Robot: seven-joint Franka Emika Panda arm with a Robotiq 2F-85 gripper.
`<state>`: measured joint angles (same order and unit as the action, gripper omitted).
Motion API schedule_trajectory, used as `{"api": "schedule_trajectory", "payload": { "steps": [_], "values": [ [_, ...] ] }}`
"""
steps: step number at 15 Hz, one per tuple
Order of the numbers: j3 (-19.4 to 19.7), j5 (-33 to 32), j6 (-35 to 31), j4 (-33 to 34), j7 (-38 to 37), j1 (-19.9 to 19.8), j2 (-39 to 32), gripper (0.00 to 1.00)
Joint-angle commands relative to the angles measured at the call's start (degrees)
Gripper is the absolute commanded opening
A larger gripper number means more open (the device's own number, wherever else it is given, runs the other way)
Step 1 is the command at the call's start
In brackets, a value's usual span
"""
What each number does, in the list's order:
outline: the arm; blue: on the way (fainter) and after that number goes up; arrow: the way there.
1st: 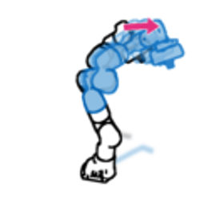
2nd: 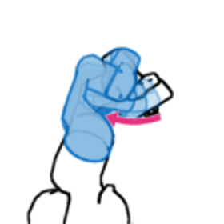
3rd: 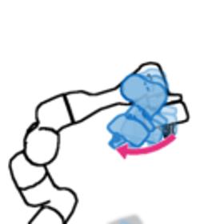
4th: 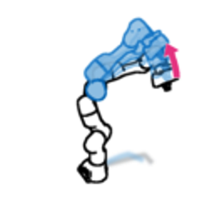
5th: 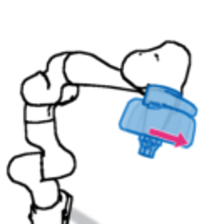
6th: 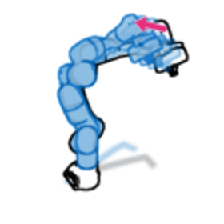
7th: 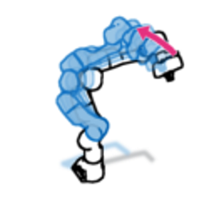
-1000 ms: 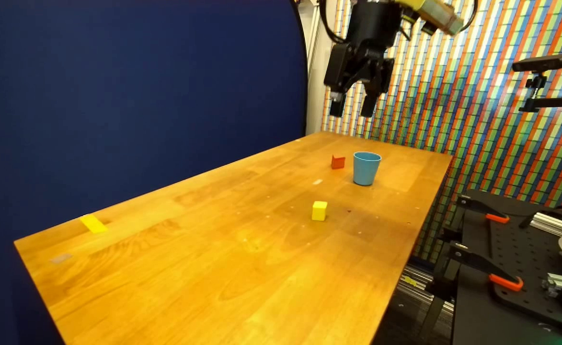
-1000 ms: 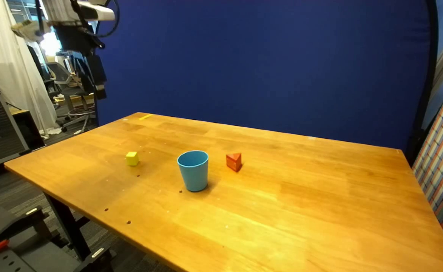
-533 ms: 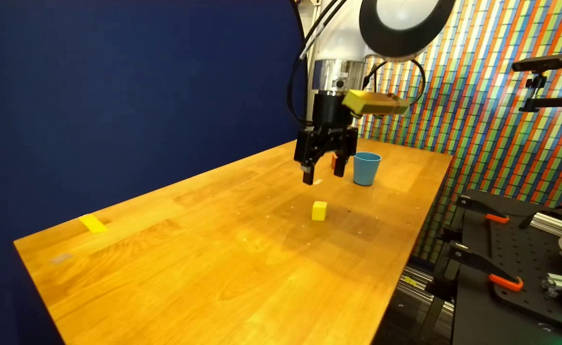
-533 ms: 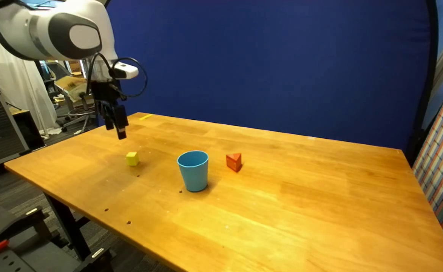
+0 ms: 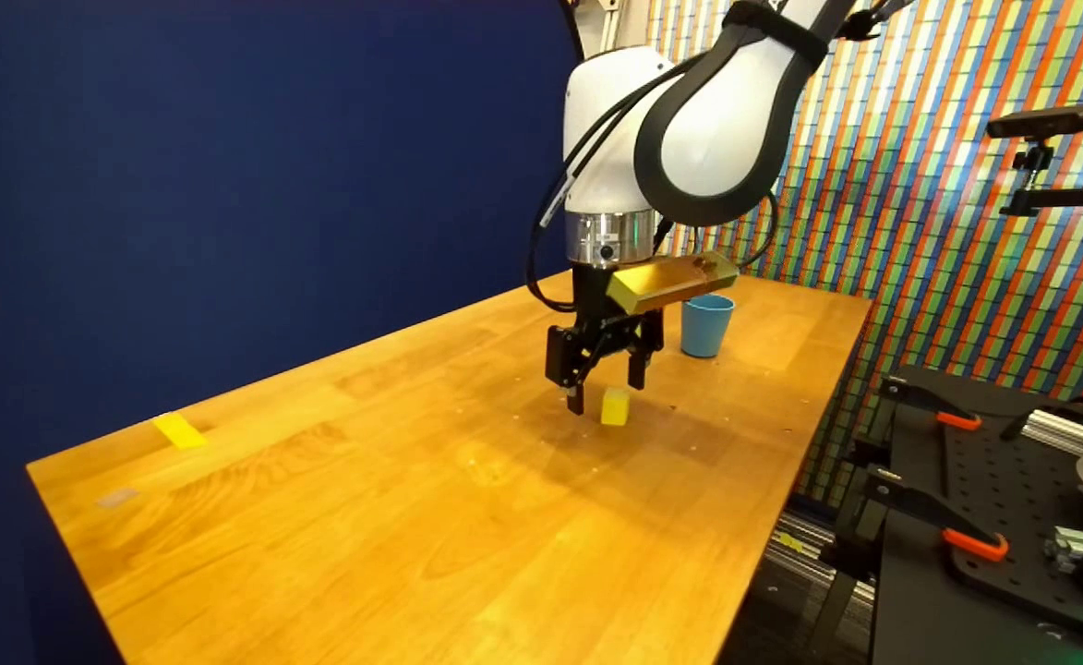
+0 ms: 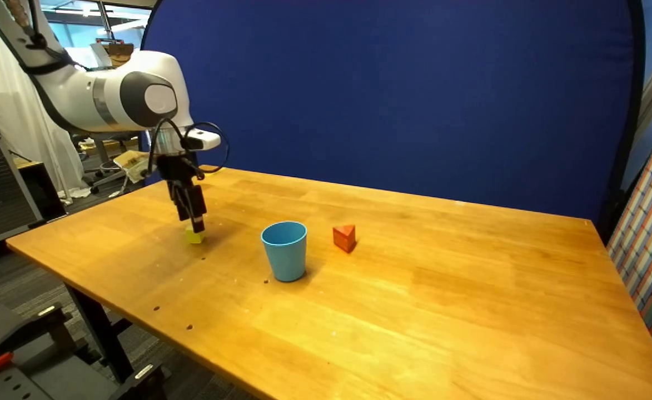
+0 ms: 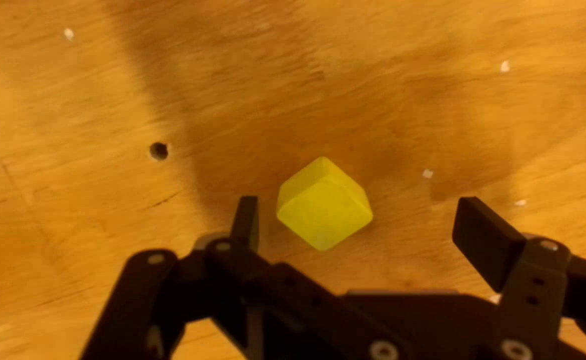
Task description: Put the yellow block in the blue cup
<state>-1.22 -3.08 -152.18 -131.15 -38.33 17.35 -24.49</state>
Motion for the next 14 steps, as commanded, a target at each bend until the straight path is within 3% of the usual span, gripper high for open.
{"api": "schedule_trajectory", "payload": {
  "steps": [1,3,4,6,9,12,14],
  "values": [
    [6.06,-5.86,0.28,2.79,-8.87,5.64,-2.63,1.0],
    [6.15,-6.02,0.95,3.42,-10.4,5.96,-3.67,0.96],
    [4.88,-4.38,1.35,3.61,-9.79,5.06,-3.86,0.74],
    [1.08,0.55,1.07,3.28,-6.55,1.86,-4.01,0.69],
    [-1.99,6.67,0.93,2.55,-4.88,-0.64,-3.48,0.45],
    [-0.67,8.05,-0.84,0.72,-7.0,-0.45,-1.06,0.23],
    [2.03,6.28,-1.8,-0.98,-9.21,0.31,2.06,0.22]
  ]
}}
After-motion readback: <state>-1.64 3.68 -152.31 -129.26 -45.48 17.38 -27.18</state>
